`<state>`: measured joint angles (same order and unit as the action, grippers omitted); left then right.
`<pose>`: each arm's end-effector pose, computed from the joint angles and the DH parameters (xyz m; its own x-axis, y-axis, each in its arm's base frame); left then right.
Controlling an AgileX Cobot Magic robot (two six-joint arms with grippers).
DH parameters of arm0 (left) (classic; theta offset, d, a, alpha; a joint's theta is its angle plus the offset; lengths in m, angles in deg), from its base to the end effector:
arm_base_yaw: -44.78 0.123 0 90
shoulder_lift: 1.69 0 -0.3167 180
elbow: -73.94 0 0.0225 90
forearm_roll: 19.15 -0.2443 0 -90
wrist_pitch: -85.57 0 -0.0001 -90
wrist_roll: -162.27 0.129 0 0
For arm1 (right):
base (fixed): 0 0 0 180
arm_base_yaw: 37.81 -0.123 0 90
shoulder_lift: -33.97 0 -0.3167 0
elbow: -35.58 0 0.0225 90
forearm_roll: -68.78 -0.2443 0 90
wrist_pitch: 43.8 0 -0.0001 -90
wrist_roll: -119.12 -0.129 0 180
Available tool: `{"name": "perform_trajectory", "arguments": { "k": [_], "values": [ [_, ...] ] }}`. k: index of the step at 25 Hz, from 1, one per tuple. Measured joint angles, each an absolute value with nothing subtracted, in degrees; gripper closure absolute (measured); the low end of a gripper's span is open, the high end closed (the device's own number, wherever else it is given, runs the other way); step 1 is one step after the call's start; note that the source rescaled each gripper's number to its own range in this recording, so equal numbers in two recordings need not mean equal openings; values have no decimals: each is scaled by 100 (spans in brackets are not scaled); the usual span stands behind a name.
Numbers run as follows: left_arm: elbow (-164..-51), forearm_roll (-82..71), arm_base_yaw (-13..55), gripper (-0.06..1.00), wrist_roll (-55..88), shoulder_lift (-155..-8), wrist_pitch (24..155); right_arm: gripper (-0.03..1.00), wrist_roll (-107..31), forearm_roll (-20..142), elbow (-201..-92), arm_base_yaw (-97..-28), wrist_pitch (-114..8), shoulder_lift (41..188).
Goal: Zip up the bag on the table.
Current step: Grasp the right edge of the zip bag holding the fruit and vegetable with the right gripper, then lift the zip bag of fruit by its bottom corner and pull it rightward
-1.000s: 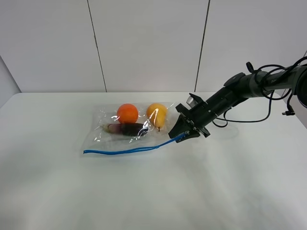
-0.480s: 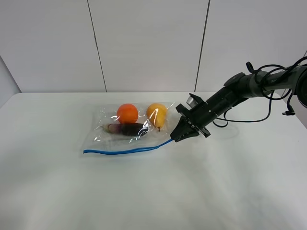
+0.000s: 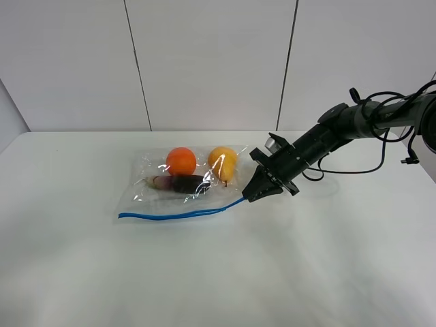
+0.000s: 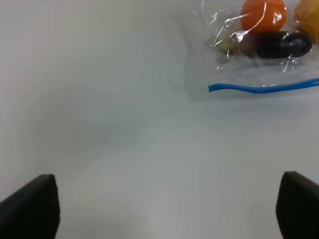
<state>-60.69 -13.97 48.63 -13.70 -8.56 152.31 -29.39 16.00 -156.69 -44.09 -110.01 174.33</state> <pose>-0.0218 -0.0122 0.2661 -0.4816 0.0021 -0.8764 0.0222 0.9997 -0.0098 0.4339 0.1423 0.1038 -0.9885 -0.1511 -0.0098 -0.1105 0.6756 0.7290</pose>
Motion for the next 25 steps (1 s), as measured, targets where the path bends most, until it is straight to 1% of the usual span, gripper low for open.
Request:
{"name": "perform_trajectory", "arguments": {
  "k": [2,3,5,7,13,17,25],
  "values": [
    [-6069,-1397,4863,-6,-1370,-856,15231,80,-2939,1612,-15669,-4409,-11001,17433],
    [-6069,-1397,4863,-6,-1370,-856,15231,82,-2939,1617,-15669,-4409,-11001,17433],
    [-6069,-1397,4863,-6,-1370,-856,15231,94,-2939,1617,-15669,-4409,-11001,17433],
    [-6069,-1397,4863,-6,-1370,-856,15231,97,-2939,1617,-15669,-4409,-11001,17433],
    [-6069,-1397,4863,-6,-1370,-856,15231,97,-2939,1630,-15743,-4409,-11056,17433],
    [-6069,-1397,4863,-6,-1370,-856,15231,97,-2923,1462,-16098,-4409,-11285,17422],
    [-6069,-1397,4863,-6,-1370,-856,15231,97,-3006,870,-16697,-4409,-11304,17422]
  ]
}}
